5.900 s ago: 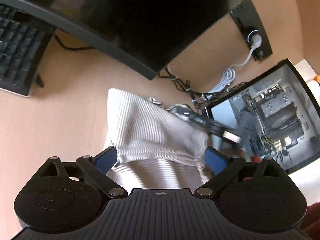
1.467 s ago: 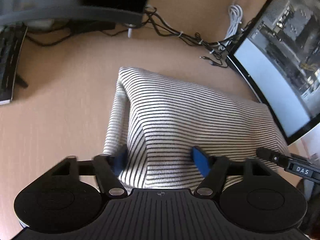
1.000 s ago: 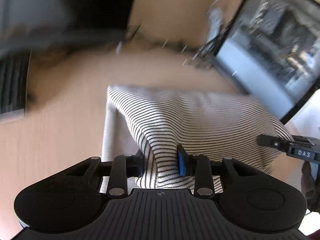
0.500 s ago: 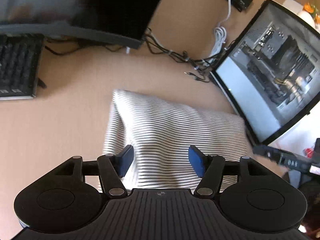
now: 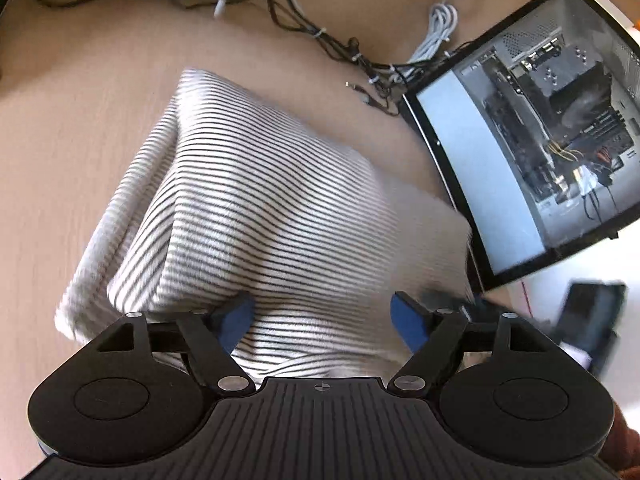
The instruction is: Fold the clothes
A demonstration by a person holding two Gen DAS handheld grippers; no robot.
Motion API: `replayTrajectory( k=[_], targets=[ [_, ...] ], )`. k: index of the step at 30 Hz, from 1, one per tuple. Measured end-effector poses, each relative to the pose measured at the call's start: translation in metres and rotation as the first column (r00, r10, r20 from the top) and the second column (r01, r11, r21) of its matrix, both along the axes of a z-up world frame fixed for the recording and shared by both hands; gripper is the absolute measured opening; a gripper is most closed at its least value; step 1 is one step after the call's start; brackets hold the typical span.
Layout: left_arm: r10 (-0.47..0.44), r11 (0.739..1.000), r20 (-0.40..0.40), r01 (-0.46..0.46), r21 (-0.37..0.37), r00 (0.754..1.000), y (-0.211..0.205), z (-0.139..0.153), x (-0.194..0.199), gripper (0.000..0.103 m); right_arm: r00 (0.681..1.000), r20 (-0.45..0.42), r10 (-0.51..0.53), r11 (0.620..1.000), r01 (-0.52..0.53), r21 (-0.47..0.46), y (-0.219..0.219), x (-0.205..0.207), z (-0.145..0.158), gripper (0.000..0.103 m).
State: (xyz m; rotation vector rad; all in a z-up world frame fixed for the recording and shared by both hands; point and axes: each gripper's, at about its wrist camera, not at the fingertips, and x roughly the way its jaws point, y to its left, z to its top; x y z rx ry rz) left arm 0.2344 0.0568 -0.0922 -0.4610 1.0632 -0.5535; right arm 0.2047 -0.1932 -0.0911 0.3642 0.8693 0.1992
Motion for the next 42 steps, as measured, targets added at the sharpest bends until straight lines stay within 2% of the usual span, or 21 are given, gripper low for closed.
replayTrajectory(
  k=[5, 7, 10, 13, 15, 16, 19, 20, 24, 32, 35, 38, 40, 42],
  targets=[
    [0.007, 1.000, 0.041, -0.008, 0.029, 0.999, -0.013, 0.004, 0.038, 0.082, 0.999, 0.003, 0.044, 0.999, -0.044, -0.024, -0.002, -0.019, 0.012, 0.103],
    [0.027, 0.998, 0.047, -0.029, 0.047, 0.999, -0.017, 0.011, 0.050, 0.082, 0.997, 0.063, 0.049, 0.995, -0.043, -0.094, -0.002, -0.024, 0.030, 0.103],
    [0.026, 1.000, 0.080, -0.027, 0.009, 0.996, -0.021, 0.027, 0.048, 0.084, 0.983, 0.171, 0.061, 0.980, -0.027, -0.197, -0.004, -0.032, 0.060, 0.103],
    [0.006, 0.999, 0.077, -0.003, -0.046, 0.997, -0.027, 0.034, 0.040, 0.086, 0.972, 0.230, 0.047, 0.992, -0.019, -0.123, -0.017, -0.021, 0.077, 0.103],
    [-0.017, 0.997, 0.044, 0.021, -0.078, 0.999, -0.034, 0.029, 0.036, 0.087, 0.975, 0.220, 0.017, 0.999, -0.009, -0.036, -0.024, -0.002, 0.070, 0.103],
    [-0.030, 0.995, 0.027, 0.032, -0.095, 0.999, -0.038, 0.027, 0.033, 0.086, 0.979, 0.205, -0.002, 1.000, 0.000, 0.009, -0.027, 0.009, 0.062, 0.103],
    [-0.043, 0.997, -0.021, 0.041, -0.061, 0.999, -0.048, 0.010, 0.032, 0.086, 0.993, 0.096, -0.066, 0.990, 0.053, 0.134, -0.034, 0.044, 0.025, 0.103],
    [-0.045, 0.998, -0.036, 0.044, -0.048, 0.998, -0.051, 0.004, 0.032, 0.086, 0.995, 0.062, -0.084, 0.986, 0.074, 0.151, -0.034, 0.049, 0.013, 0.103],
    [-0.042, 0.998, -0.037, 0.041, -0.049, 0.998, -0.050, 0.004, 0.039, 0.085, 0.996, 0.058, -0.064, 0.992, 0.057, 0.114, -0.023, 0.041, 0.003, 0.103],
    [-0.022, 0.999, 0.037, 0.021, 0.029, 0.999, -0.050, 0.010, 0.068, 0.086, 0.999, 0.030, 0.028, 0.993, -0.032, 0.115, 0.005, 0.003, 0.006, 0.103],
    [-0.024, 0.999, 0.050, 0.021, 0.045, 0.998, -0.048, 0.018, 0.064, 0.086, 0.997, 0.064, 0.031, 0.998, -0.035, 0.055, 0.007, -0.010, 0.022, 0.103],
    [-0.041, 0.999, 0.058, 0.039, 0.021, 0.998, -0.042, 0.025, 0.049, 0.087, 0.992, 0.127, 0.019, 0.995, -0.006, -0.098, 0.007, -0.020, 0.037, 0.103],
    [-0.058, 0.998, 0.042, 0.059, -0.008, 0.997, -0.041, 0.022, 0.035, 0.086, 0.989, 0.142, 0.029, 0.971, 0.006, -0.240, 0.010, -0.021, 0.035, 0.103],
    [-0.080, 0.997, 0.021, 0.080, -0.019, 0.997, -0.044, 0.016, 0.022, 0.083, 0.992, 0.123, 0.039, 0.925, 0.011, -0.381, 0.015, -0.020, 0.023, 0.103]
  ],
)
